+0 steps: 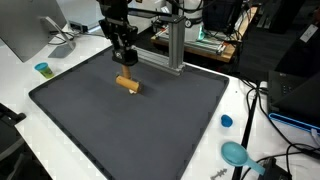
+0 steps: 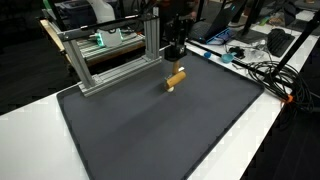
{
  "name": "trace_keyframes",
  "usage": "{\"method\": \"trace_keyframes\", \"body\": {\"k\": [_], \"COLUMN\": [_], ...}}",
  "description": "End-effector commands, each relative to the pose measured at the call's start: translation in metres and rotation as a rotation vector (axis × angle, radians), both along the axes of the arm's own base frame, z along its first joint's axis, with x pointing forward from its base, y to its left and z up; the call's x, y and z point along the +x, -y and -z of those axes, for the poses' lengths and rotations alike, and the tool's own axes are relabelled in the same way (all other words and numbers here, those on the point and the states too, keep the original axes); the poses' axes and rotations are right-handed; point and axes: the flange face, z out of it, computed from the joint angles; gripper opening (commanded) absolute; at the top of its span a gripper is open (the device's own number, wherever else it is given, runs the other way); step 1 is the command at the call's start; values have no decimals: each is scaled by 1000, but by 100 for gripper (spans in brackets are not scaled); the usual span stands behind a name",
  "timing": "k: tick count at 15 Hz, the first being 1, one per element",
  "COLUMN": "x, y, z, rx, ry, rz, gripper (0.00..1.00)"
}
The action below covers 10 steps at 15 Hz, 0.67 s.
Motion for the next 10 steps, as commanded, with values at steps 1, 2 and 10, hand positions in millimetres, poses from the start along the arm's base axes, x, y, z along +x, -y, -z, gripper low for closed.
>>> {"method": "trace_keyframes", "body": {"k": [1,2,10], "x": [-35,-41,-16], "y": [7,9,7], "z": [-12,-14,6], "rx": [-7,9,-2], "ry": [36,39,8], "rz": [11,15,20], "gripper": [22,22,22]}}
